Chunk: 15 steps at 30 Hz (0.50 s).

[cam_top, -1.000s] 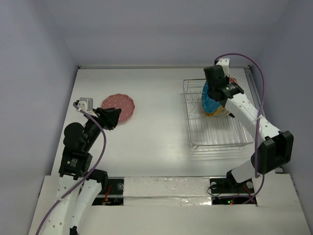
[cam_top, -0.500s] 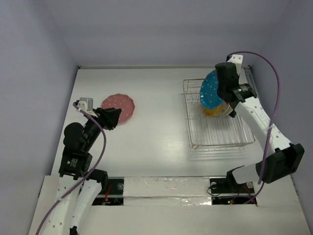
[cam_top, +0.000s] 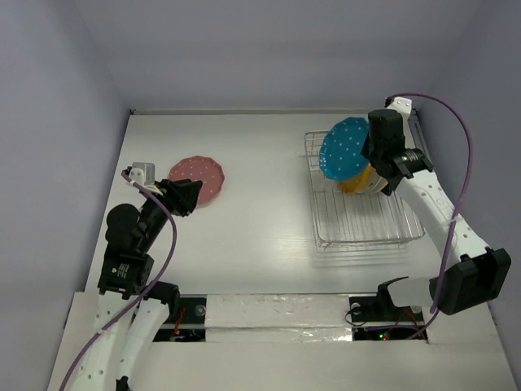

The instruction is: Unload the plates from the dish rack

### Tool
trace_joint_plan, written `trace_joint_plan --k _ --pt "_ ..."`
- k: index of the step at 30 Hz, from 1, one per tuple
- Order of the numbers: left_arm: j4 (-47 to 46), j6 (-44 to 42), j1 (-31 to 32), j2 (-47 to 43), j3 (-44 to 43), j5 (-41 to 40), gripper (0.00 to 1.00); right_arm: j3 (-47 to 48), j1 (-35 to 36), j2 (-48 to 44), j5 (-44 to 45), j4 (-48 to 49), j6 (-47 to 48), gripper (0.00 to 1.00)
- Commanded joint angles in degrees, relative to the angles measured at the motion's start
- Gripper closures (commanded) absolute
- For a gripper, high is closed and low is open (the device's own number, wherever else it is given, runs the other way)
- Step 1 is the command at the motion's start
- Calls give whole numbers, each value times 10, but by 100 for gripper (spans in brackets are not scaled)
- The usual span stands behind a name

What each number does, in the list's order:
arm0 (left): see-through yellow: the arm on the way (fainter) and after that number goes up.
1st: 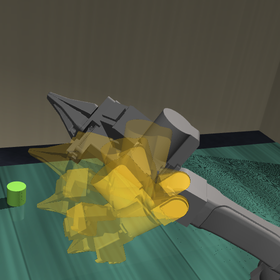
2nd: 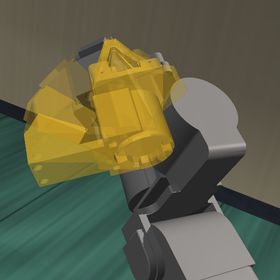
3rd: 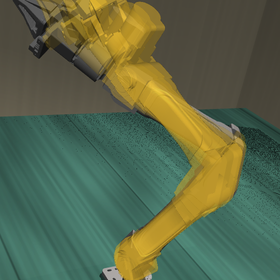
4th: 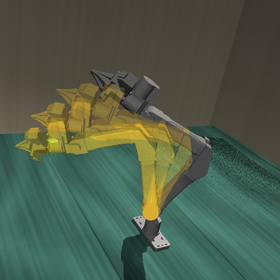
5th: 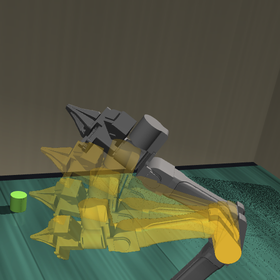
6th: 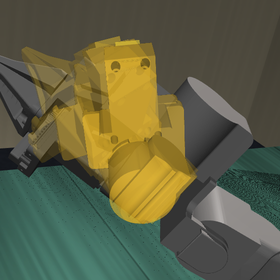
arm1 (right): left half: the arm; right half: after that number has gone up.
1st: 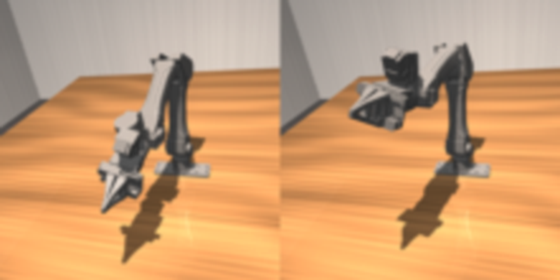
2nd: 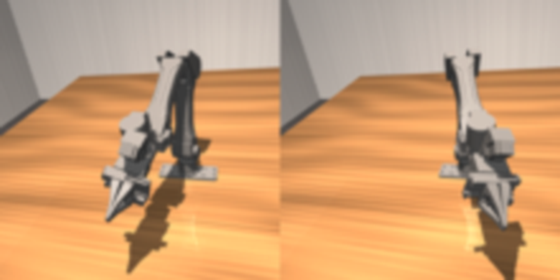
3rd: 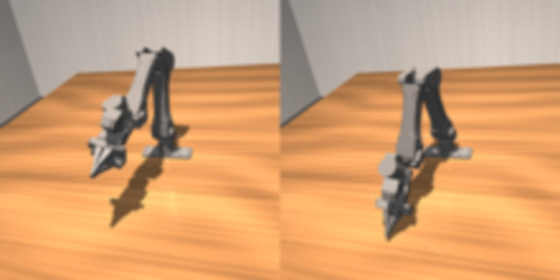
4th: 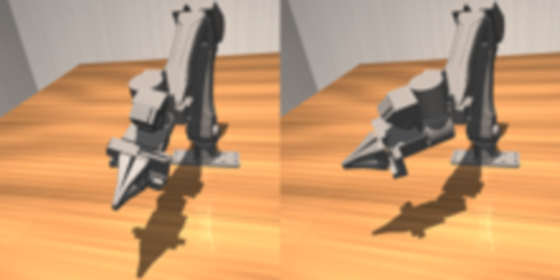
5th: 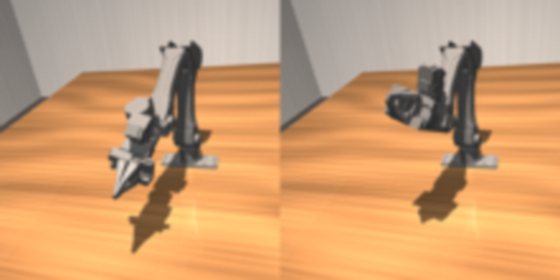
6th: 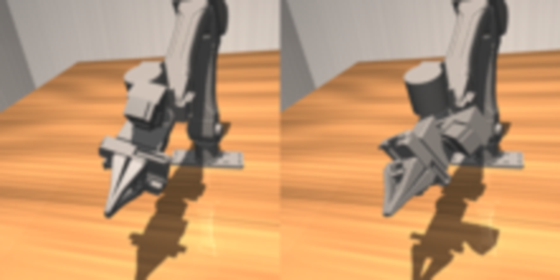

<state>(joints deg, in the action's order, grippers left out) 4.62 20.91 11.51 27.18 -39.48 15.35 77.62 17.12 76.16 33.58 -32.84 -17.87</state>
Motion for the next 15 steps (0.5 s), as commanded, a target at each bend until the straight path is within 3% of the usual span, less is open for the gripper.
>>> trace_joint_plan --k 1,10,15 --pt "-16 -3 1 1 -20 -2 65 -19 -9 -44 -94 160 -70 100" --pt "-18 -3 1 1 -20 -1 65 -39 -9 -37 -309 288 -154 100" --pt "-19 -2 1 2 -20 0 65 -26 69 32 -342 341 -185 100"
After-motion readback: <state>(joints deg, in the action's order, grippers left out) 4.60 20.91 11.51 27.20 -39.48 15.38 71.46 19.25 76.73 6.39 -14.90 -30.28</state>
